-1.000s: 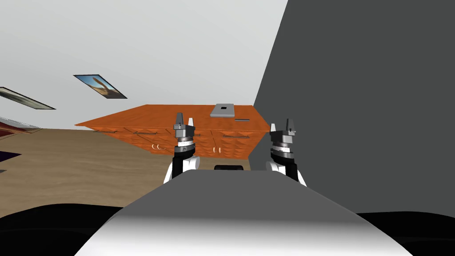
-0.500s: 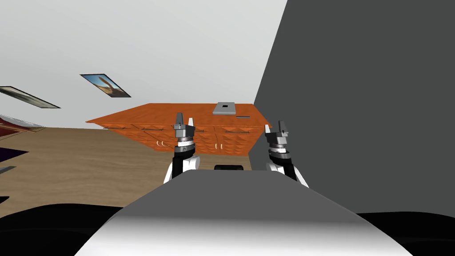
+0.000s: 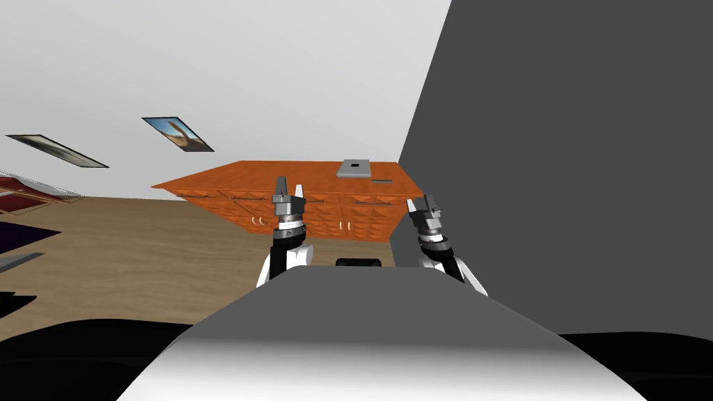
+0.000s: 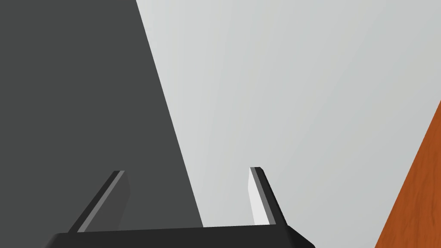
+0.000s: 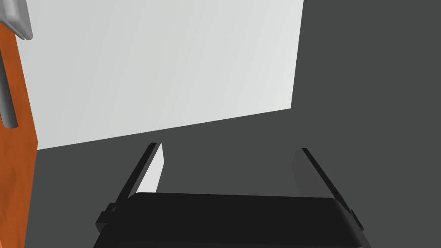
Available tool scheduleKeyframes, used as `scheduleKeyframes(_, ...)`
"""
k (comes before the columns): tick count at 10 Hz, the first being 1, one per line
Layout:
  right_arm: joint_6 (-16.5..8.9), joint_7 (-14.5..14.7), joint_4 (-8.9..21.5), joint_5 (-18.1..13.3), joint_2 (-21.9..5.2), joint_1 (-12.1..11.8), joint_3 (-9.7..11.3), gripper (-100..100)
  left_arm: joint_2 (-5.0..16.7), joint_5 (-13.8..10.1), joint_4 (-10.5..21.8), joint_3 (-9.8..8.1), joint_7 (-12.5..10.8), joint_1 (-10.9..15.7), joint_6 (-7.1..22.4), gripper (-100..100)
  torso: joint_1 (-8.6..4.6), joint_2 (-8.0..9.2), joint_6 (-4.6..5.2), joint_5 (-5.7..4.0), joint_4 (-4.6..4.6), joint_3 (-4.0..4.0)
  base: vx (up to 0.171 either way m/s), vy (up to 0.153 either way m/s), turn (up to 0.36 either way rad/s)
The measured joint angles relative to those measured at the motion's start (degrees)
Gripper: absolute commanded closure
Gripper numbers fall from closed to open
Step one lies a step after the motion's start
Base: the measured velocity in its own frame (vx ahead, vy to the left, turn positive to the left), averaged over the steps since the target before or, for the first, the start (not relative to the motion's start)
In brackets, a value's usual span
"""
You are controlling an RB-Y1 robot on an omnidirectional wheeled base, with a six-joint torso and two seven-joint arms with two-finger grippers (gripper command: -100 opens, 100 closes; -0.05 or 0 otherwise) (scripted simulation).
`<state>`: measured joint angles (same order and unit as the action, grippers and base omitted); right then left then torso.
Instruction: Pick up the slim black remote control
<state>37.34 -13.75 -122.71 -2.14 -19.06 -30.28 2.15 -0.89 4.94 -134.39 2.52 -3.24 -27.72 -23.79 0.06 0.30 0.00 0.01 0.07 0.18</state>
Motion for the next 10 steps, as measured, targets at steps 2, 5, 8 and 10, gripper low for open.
scheduleKeyframes(2,1.60,-0.78,1.86,-0.97,-2.77,0.39,1.14,-100,0.00,0.00,0.00,0.00,0.00,0.00,0.00,0,0.01,0.02,0.00,0.00,0.01,0.01,-0.089,0.021,0.042)
scheduleKeyframes(5,4.28,-2.15,4.91,-2.54,-7.48,0.62,2.69,-100,0.00,0.00,0.00,0.00,0.00,0.00,0.00,0,-0.04,0.01,-0.01,-0.01,0.00,0.00,-0.077,0.013,0.046)
scheduleKeyframes(8,6.79,-3.31,7.95,-3.86,-12.51,1.02,3.80,-100,0.00,0.00,0.00,0.00,0.00,0.00,0.00,0,-0.03,-0.01,0.01,-0.01,0.00,0.00,-0.065,0.015,0.041)
scheduleKeyframes(10,7.93,-3.95,9.66,-4.40,-15.38,1.26,4.09,-100,0.00,0.00,0.00,0.00,0.00,0.00,0.00,0,-0.03,-0.13,-0.02,-0.01,-0.03,-0.08,-0.052,0.018,0.082)
